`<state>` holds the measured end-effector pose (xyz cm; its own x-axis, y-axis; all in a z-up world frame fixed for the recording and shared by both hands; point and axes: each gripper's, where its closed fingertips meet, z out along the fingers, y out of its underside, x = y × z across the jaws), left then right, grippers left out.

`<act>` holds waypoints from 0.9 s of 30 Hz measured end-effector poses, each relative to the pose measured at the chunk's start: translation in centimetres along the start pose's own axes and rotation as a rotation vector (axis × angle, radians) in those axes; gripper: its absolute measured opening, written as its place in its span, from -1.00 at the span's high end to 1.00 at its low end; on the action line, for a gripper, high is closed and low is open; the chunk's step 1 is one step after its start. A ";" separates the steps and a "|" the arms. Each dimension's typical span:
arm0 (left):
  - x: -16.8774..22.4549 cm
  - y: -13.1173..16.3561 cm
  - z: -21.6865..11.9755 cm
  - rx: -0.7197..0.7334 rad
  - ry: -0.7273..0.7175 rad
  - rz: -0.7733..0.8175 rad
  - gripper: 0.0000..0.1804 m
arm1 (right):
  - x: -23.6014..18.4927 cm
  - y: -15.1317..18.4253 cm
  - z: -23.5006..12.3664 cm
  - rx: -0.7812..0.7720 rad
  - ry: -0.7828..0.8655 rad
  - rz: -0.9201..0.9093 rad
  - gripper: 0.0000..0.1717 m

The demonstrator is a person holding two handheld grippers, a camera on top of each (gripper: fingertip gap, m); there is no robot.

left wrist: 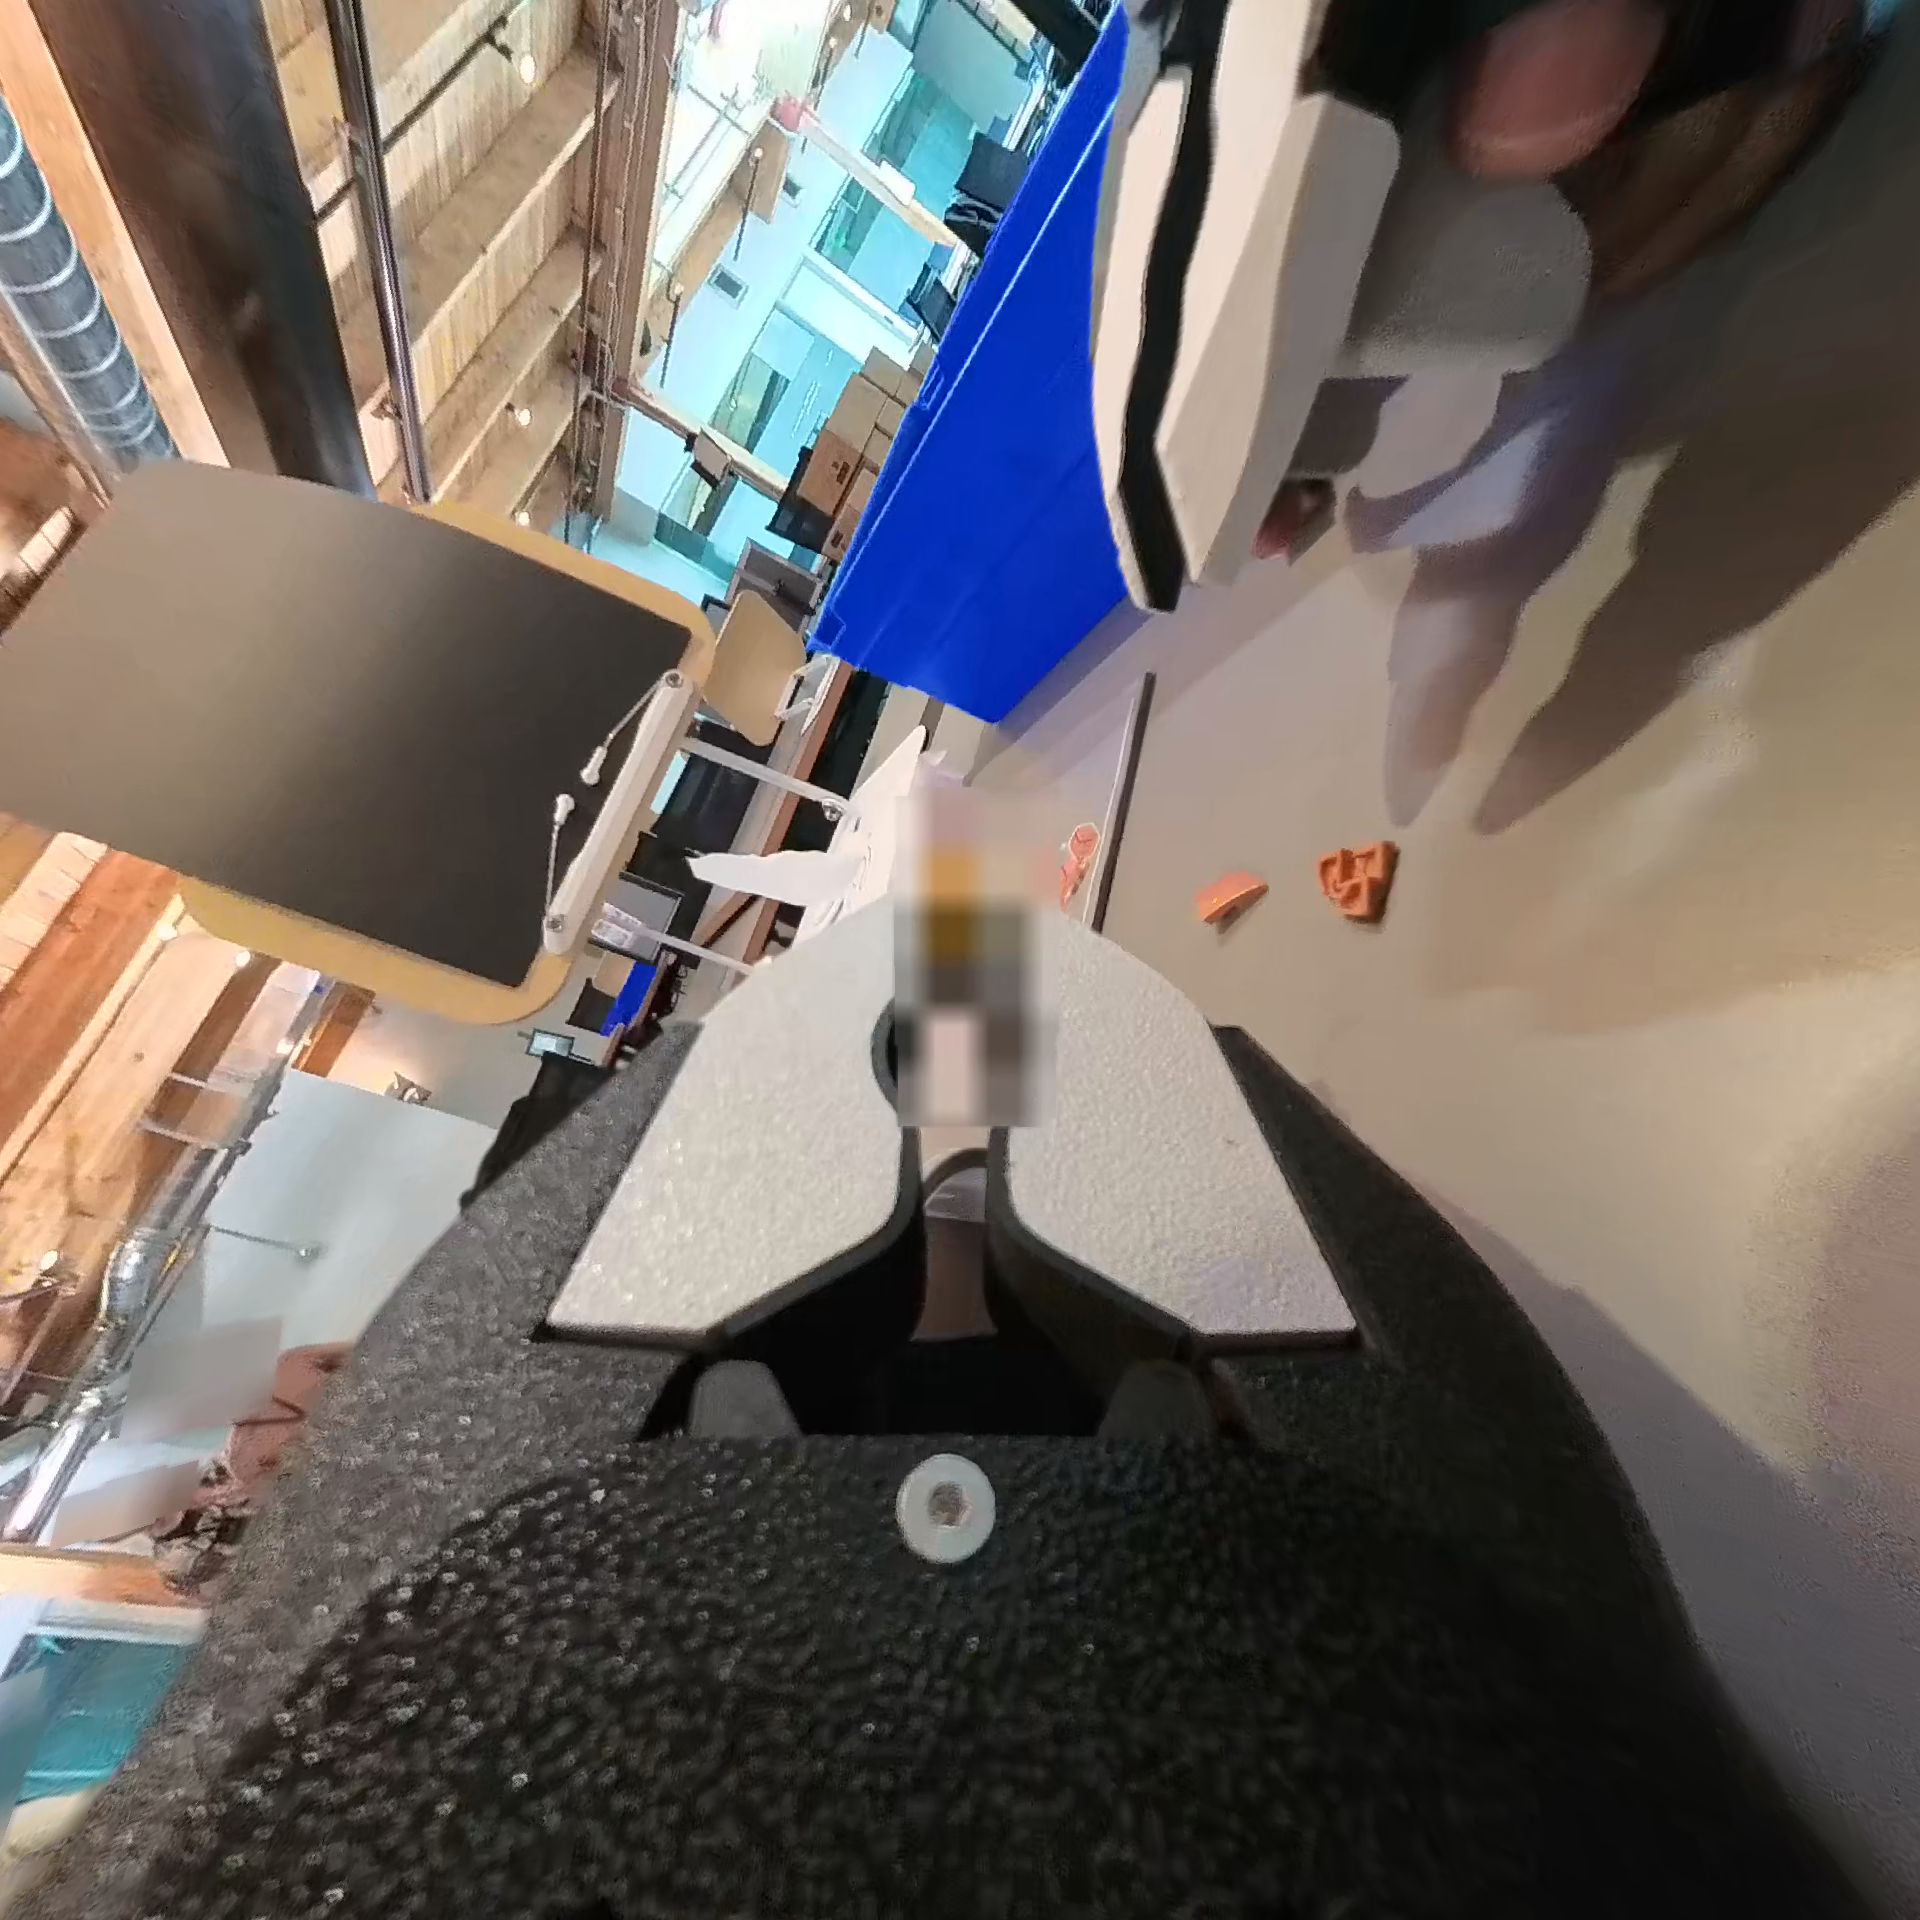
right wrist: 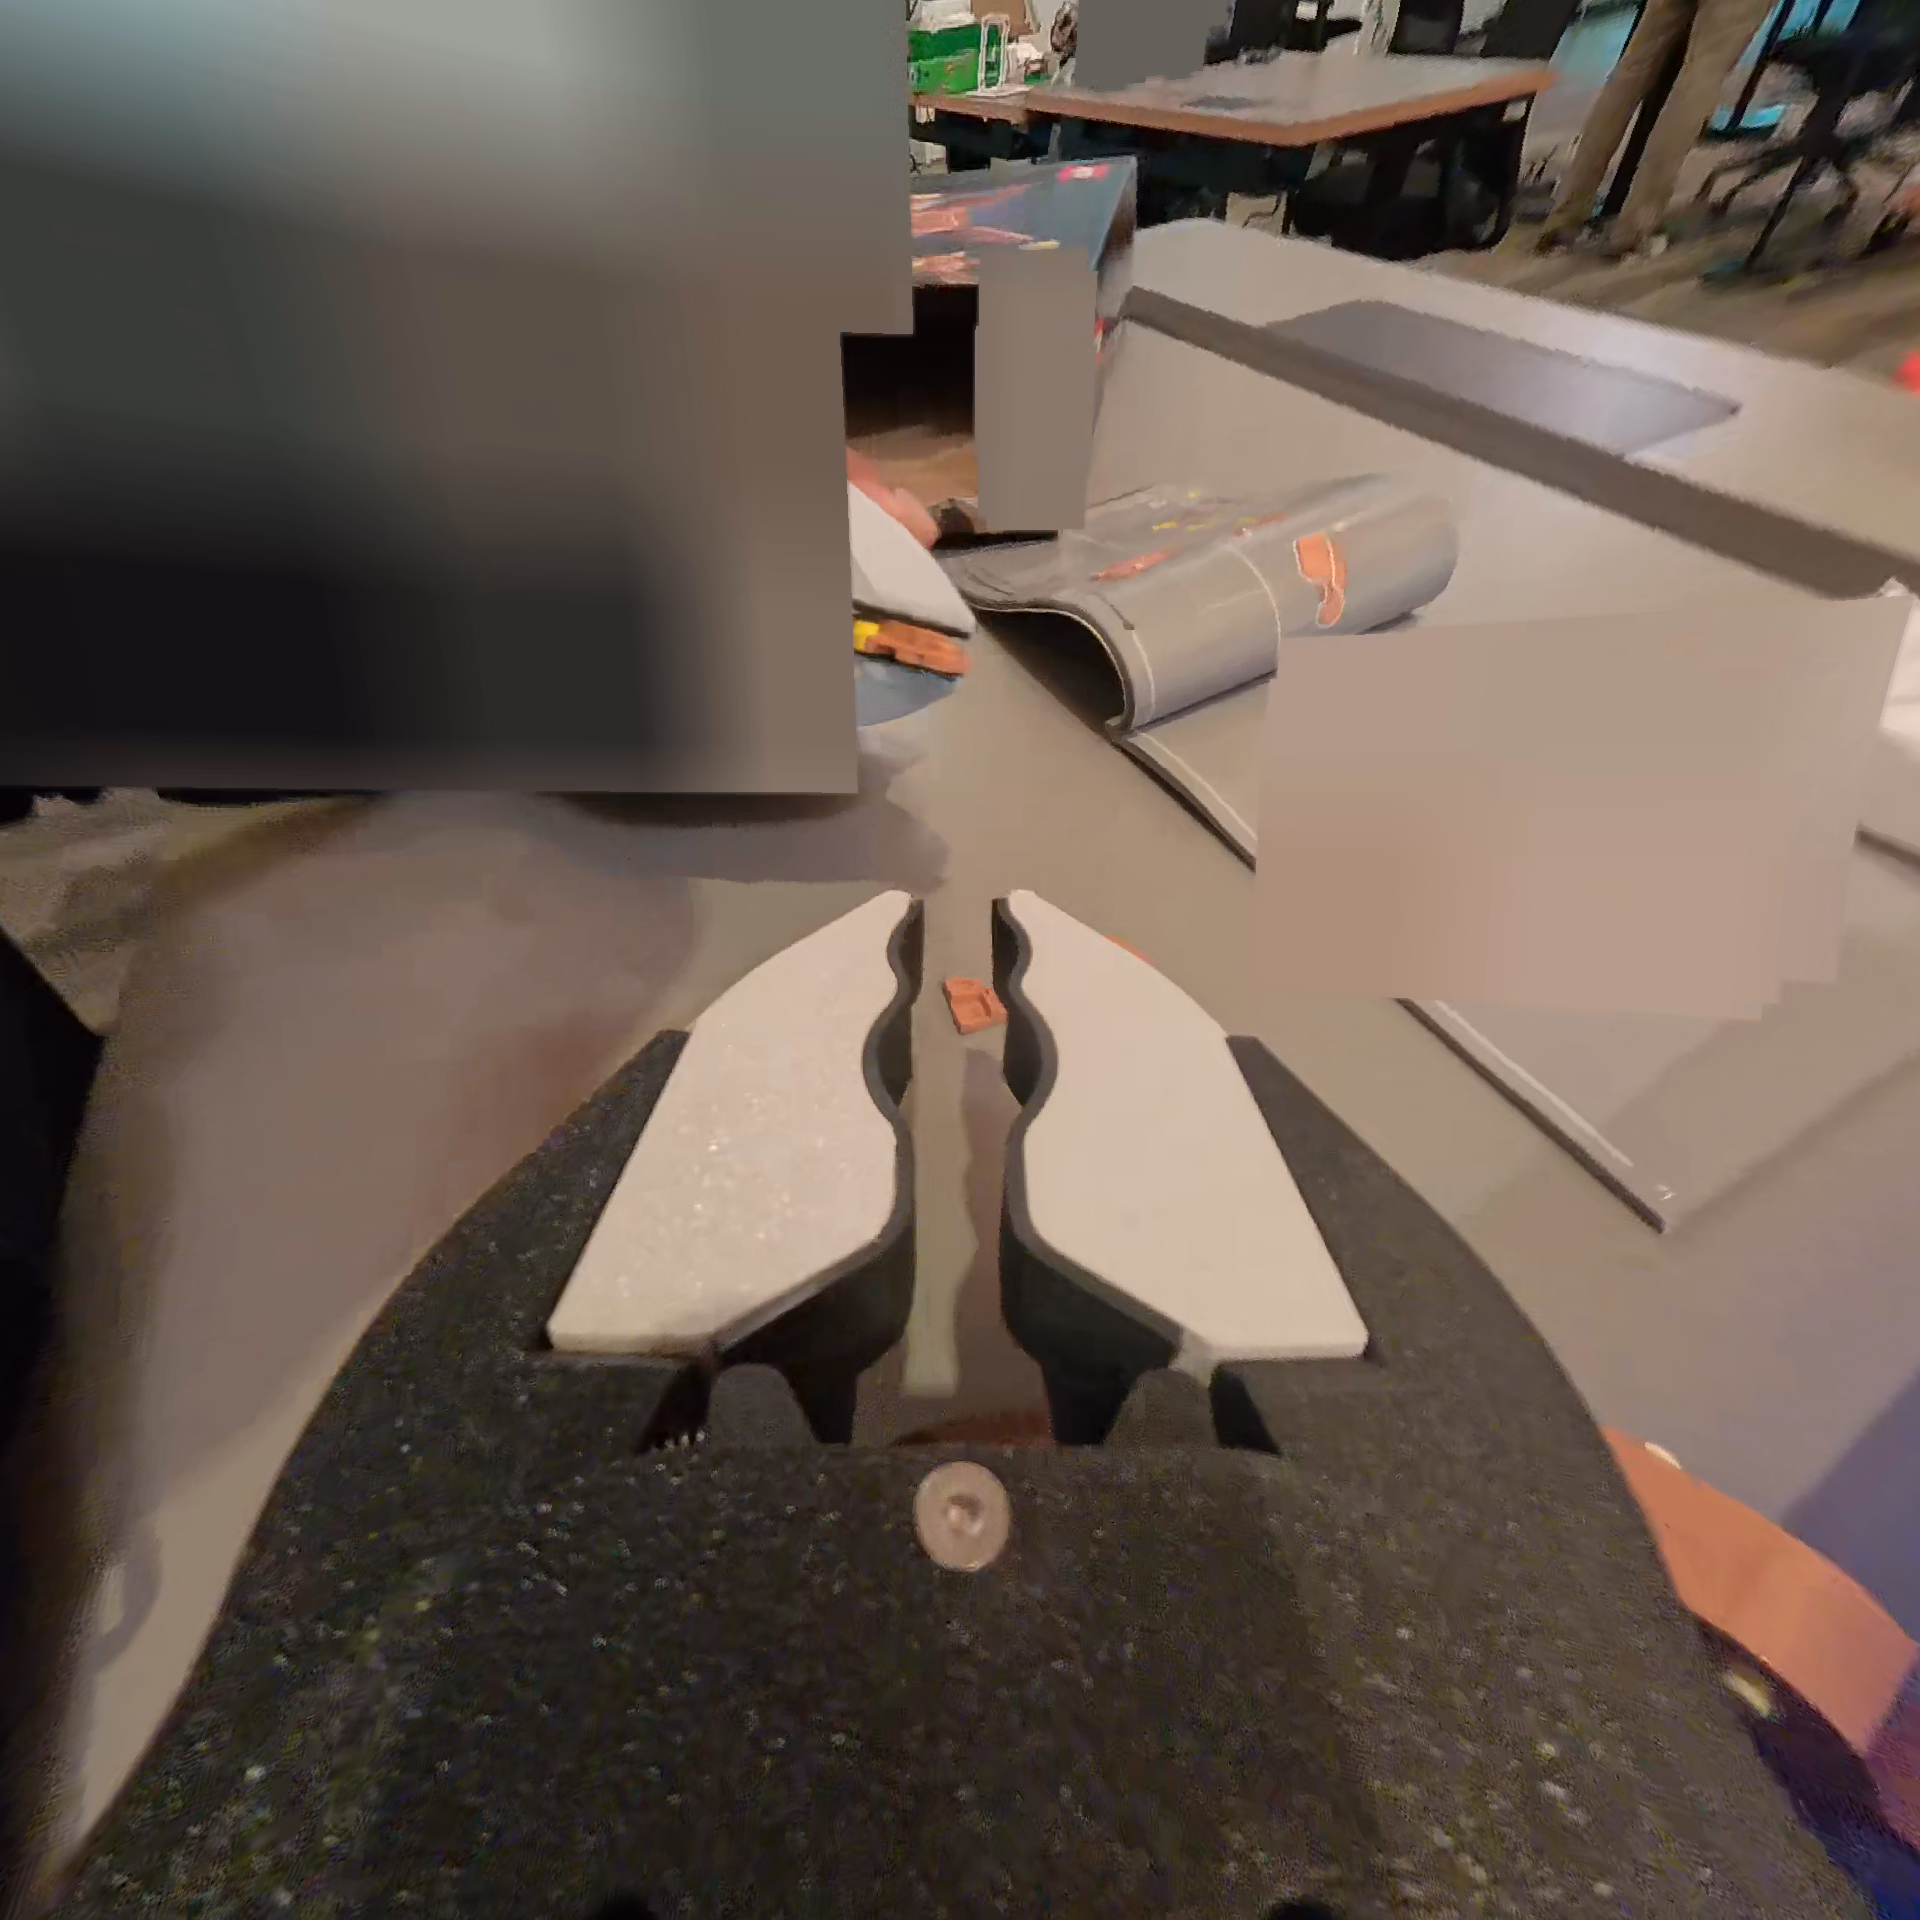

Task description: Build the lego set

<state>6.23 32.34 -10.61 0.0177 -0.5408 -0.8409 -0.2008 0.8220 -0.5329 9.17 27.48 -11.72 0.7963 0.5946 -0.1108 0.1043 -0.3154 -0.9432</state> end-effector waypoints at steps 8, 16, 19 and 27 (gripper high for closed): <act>-0.7 1.4 0.1 -0.035 -0.010 -0.076 0.93 | 1.0 -0.1 -0.3 0.018 -0.048 0.151 0.91; -0.1 1.1 -0.2 -0.019 0.021 -0.088 0.94 | 0.9 0.2 0.0 -0.006 -0.048 0.147 0.90; -0.1 0.9 -0.3 -0.014 0.025 -0.084 0.94 | 0.7 0.4 0.2 -0.026 -0.042 0.123 0.90; -0.5 1.5 -0.6 -0.032 0.010 -0.079 0.94 | 0.6 0.6 0.4 -0.049 -0.056 0.125 0.90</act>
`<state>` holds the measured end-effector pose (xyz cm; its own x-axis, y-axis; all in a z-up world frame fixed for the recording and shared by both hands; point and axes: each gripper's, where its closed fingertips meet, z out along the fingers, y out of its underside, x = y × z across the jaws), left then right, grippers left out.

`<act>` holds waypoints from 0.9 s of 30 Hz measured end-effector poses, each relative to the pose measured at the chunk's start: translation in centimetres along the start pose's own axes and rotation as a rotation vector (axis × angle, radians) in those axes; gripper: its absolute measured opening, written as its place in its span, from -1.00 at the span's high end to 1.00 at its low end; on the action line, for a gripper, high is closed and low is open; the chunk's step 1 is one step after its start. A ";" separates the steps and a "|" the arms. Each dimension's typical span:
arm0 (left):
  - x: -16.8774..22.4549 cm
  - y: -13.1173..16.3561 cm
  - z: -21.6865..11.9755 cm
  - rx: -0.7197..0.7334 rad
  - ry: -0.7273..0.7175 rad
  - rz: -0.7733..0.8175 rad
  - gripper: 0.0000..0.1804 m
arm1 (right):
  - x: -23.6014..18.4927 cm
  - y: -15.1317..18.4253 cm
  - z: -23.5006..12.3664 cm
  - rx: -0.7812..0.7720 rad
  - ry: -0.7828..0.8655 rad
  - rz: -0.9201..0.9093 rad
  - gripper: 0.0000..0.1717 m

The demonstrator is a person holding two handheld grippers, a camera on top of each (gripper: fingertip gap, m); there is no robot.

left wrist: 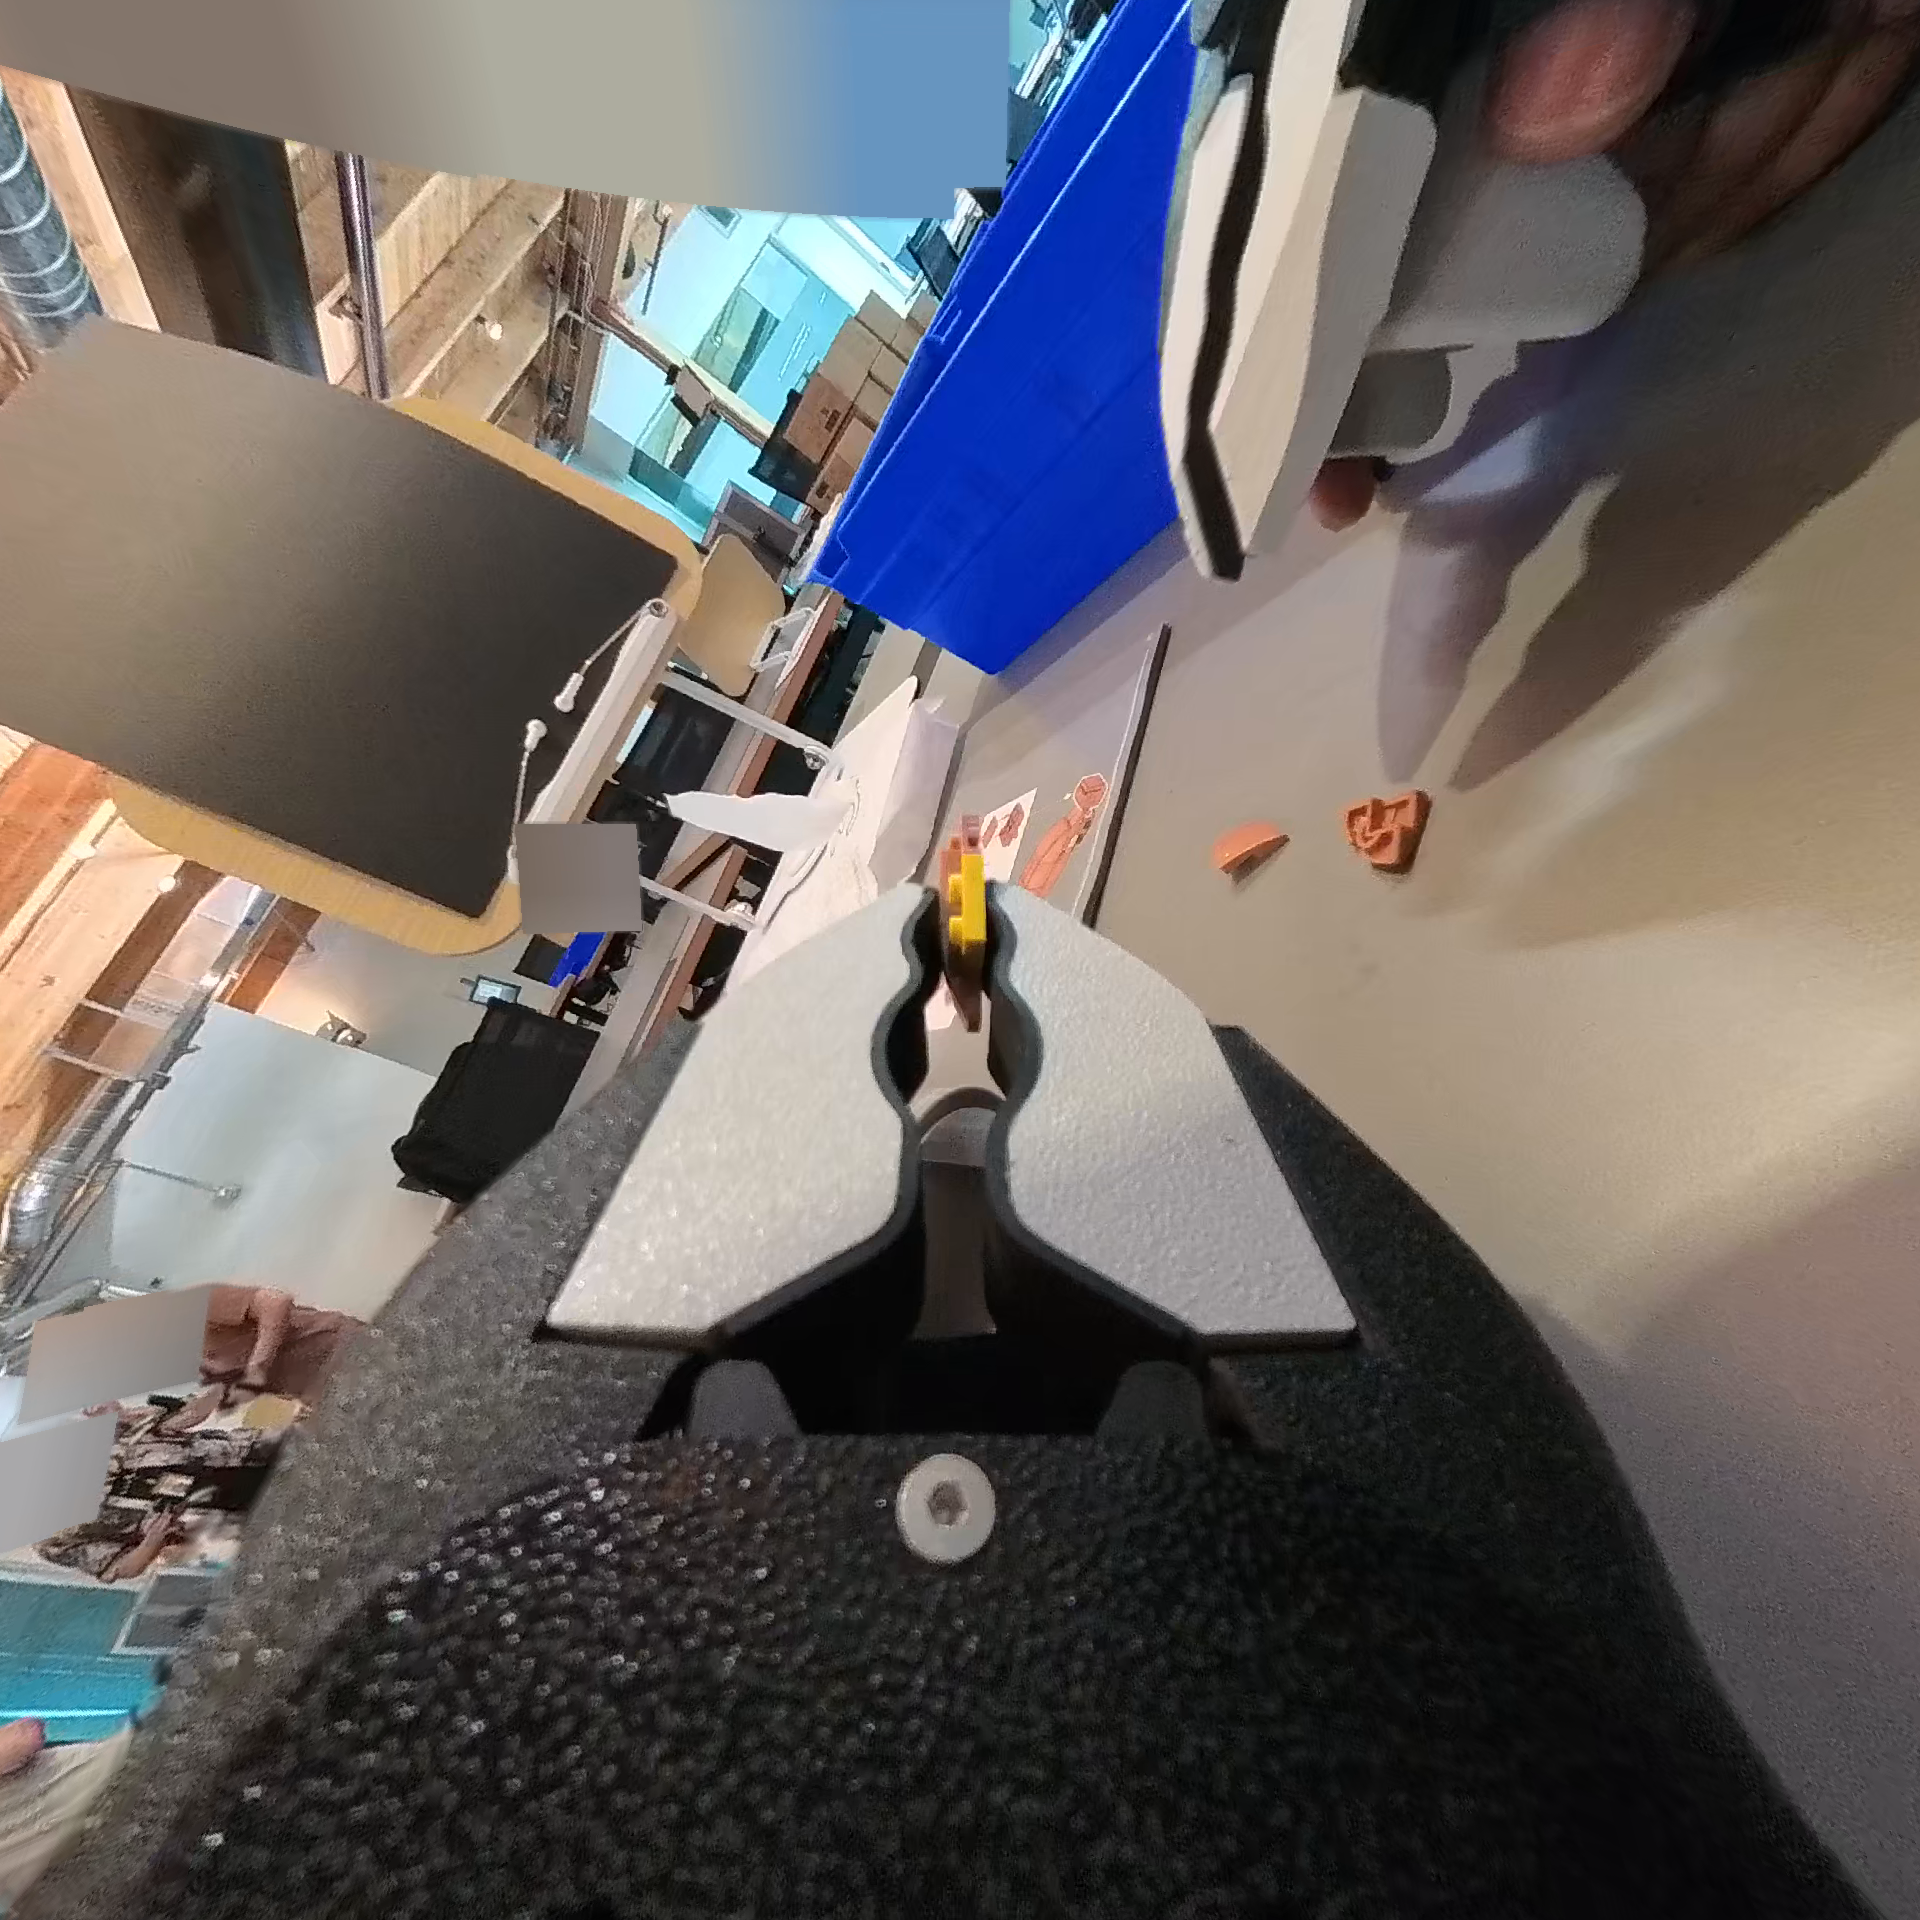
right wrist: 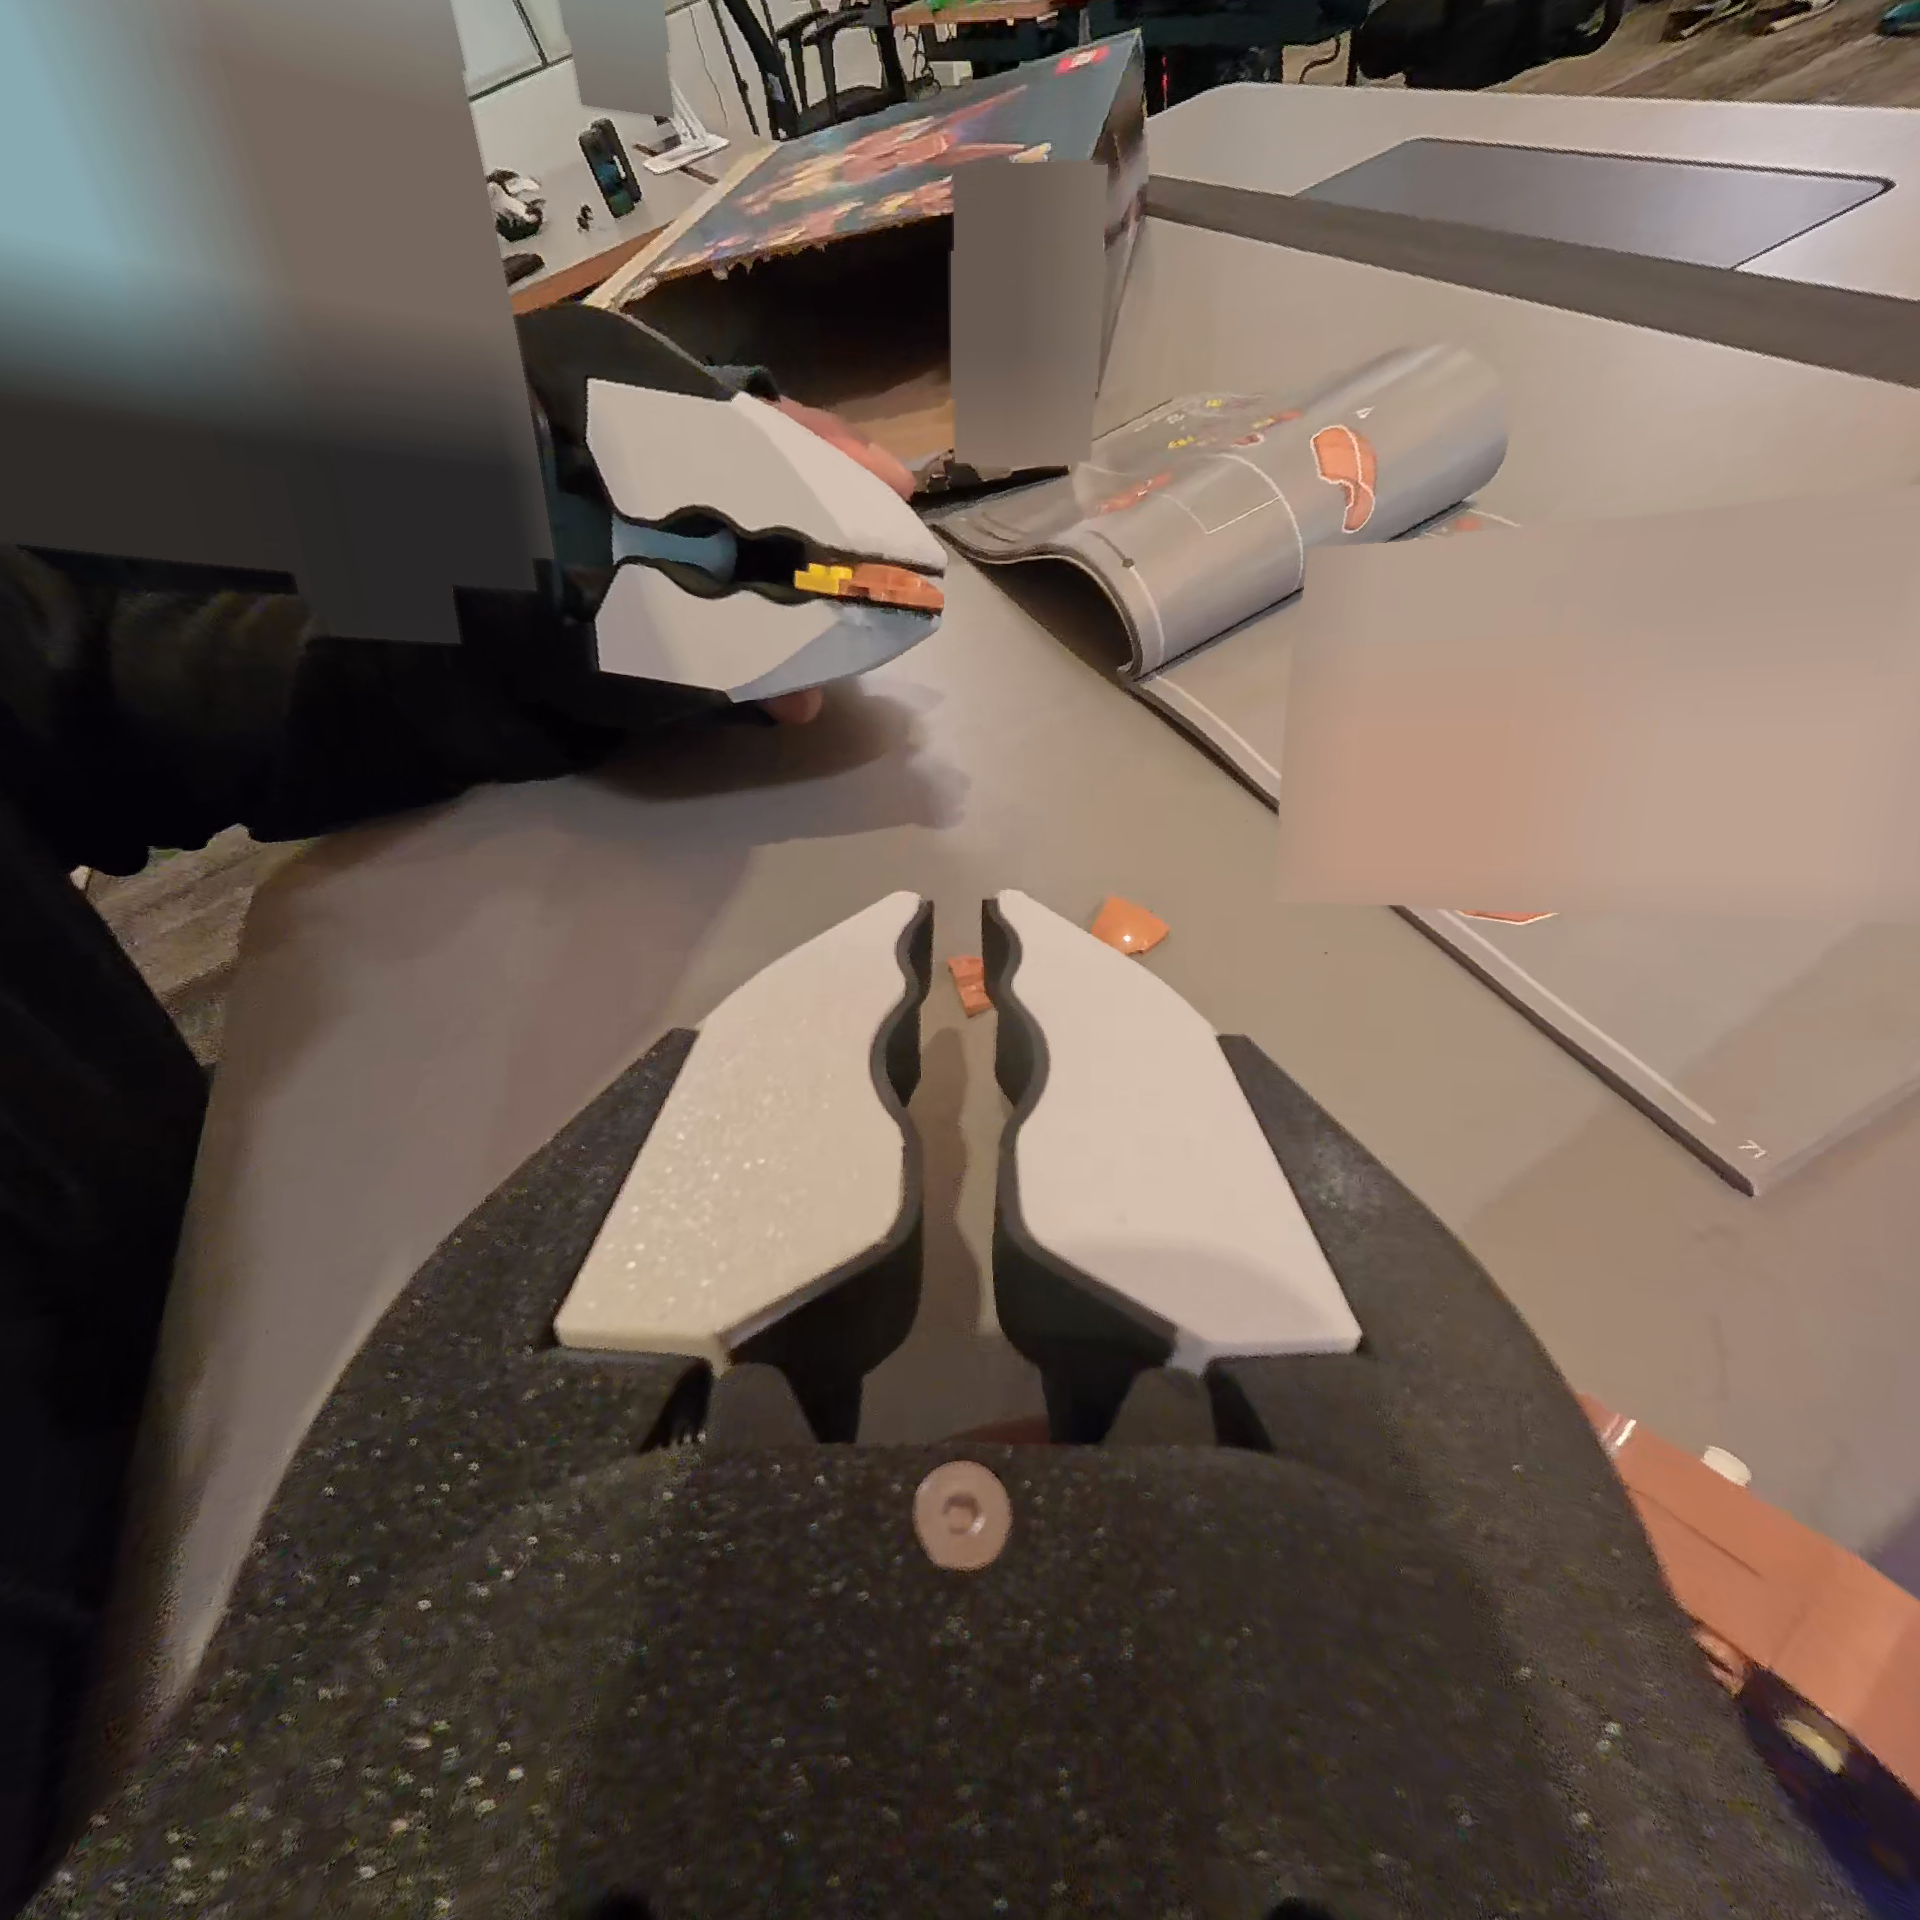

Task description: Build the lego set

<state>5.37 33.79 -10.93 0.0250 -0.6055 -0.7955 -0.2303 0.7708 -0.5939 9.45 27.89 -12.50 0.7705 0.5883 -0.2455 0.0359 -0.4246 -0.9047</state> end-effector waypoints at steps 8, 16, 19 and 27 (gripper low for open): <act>0.1 0.1 0.1 -0.006 0.007 -0.009 0.93 | -0.1 -0.1 -0.2 0.014 -0.016 0.009 0.90; 0.1 -0.1 0.0 0.001 0.008 -0.012 0.93 | -0.1 0.0 -0.1 0.006 -0.021 0.012 0.90; 0.1 -0.1 0.0 0.001 0.010 -0.012 0.93 | -0.1 0.0 -0.2 0.005 -0.026 0.015 0.91; 0.0 0.1 -0.1 -0.006 0.007 -0.016 0.93 | -0.1 0.2 -0.2 -0.008 -0.037 0.032 0.90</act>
